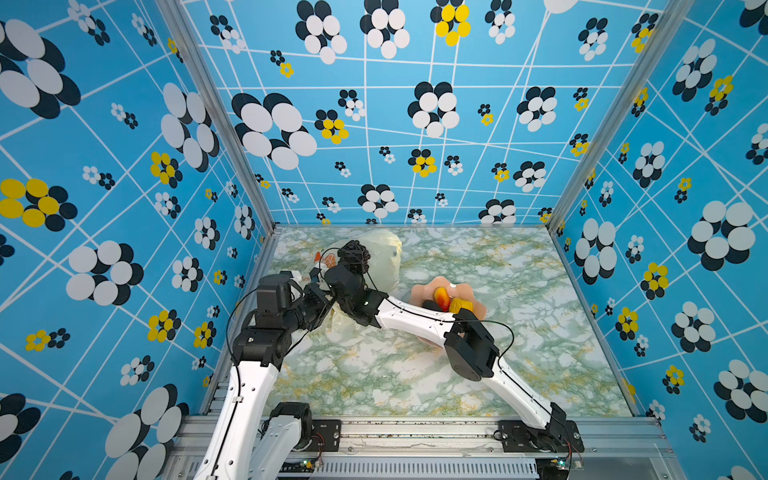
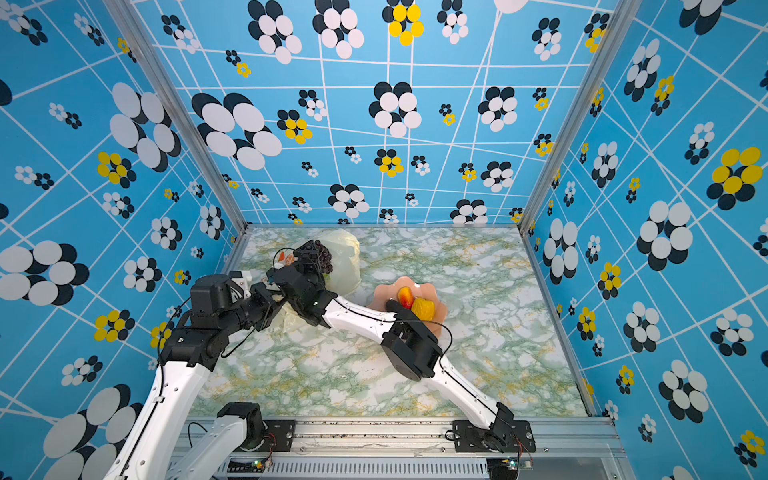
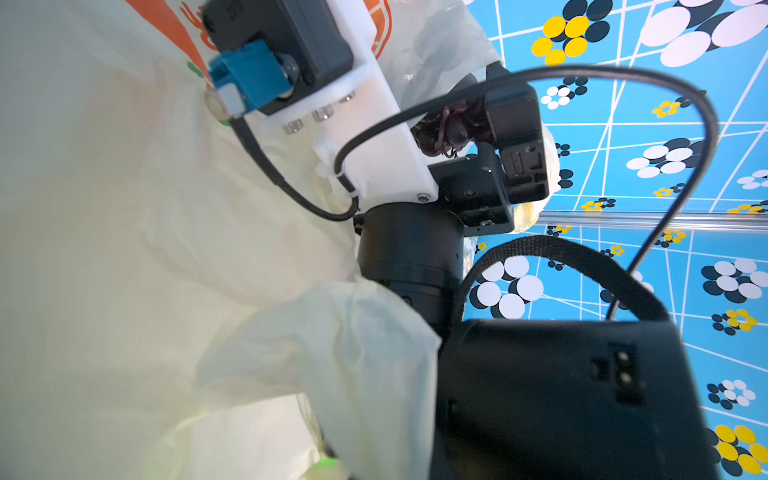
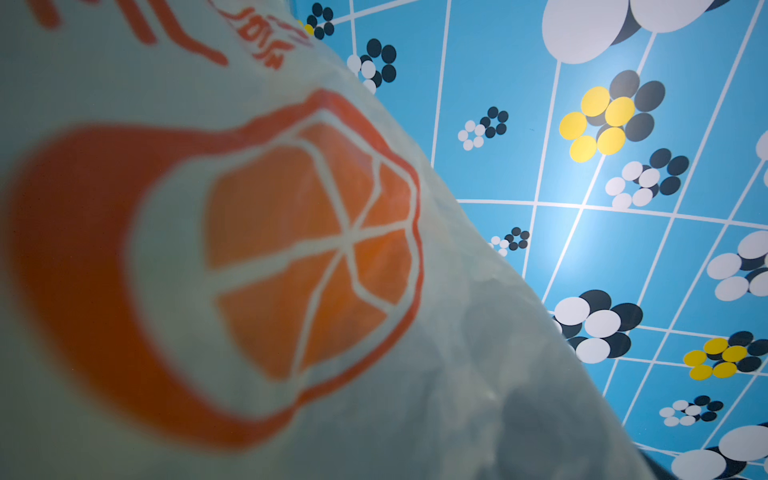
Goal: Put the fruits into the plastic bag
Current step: 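Withdraw the right gripper up out of the bag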
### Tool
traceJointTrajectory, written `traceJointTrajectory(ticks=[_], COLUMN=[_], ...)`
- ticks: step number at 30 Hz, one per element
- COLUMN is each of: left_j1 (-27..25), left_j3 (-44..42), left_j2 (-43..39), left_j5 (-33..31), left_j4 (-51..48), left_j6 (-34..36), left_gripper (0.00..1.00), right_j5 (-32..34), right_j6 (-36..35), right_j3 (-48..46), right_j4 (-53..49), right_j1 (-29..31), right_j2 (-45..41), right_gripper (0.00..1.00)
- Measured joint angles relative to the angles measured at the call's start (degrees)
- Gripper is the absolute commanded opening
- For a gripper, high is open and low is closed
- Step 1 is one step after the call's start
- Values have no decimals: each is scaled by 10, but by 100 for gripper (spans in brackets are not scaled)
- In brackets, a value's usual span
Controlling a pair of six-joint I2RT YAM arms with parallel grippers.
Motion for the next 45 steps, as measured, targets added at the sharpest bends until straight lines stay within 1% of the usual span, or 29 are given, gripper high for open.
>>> traceJointTrajectory(ticks=[3, 5, 7, 8, 9, 11, 15, 16, 18, 20, 23, 26, 28, 30, 32, 35, 36, 38, 40, 45], left_j1=[0, 0, 0, 0, 0, -2, -3, -3, -3, -3, -3, -1, 4, 8, 10, 10, 10, 10, 10, 12], left_j3=[7, 7, 7, 9, 10, 11, 11, 11, 11, 11, 11, 11, 11, 11, 11, -1, -8, -19, -23, -24], left_j2=[2, 3, 2, 0, -1, -4, -5, -5, -7, -10, -17, -26, -35, -47, -56, -59, -58, -55, -53, -52], left_j5=[14, 16, 16, 19, 24, 40, 51, 54, 61, 64, 65, 65, 64, 61, 58, 59, 58, 58, 58, 58], left_j4=[-16, -23, -23, -21, -19, -11, -20, -23, -21, -16, -9, -10, -12, -17, -19, -6, -2, -1, -1, 10], left_j6=[9, 11, 11, 11, 11, 10, 12, 13, 14, 12, 13, 19, 24, 26, 28, 26, 23, 21, 21, 19], left_gripper=[0, 0, 0, 0, 0, 0, 0, 0, 0, 0, 0, 0, 0, 0, 0, 0, 0, 0, 0, 0], right_j5=[-5, 5, 10, 8, 3, -13, -42, -64, -130, -223, -365, -465, -508, -538, -572, -630, -643, -656, -668, -680], right_j6=[17, 0, -6, 11, 43, 125, 251, 291, 393, 515, 673, 801, 866, 913, 956, 1012, 1024, 1044, 1064, 1081], right_j3=[-35, -42, -42, -43, -48, -70, -76, -80, -84, -61, 7, 21, 41, 83, 137, 240, 261, 255, 236, 250], right_j4=[9, 30, 29, 15, -10, -54, -115, -140, -192, -259, -356, -389, -436, -487, -524, -547, -550, -552, -553, -568], right_j1=[3, 3, 5, 5, 5, 6, 8, 8, 4, -8, -47, -90, -116, -135, -146, -140, -136, -128, -125, -125], right_j2=[-19, -20, -22, -29, -39, -67, -80, -87, -103, -106, -92, -95, -90, -74, -54, -16, -11, -17, -20, 10], right_gripper=[99, 99, 99, 98, 99, 99, 98, 98, 97, 95, 98, 95, 95, 93, 94, 97, 94, 92, 94, 93])
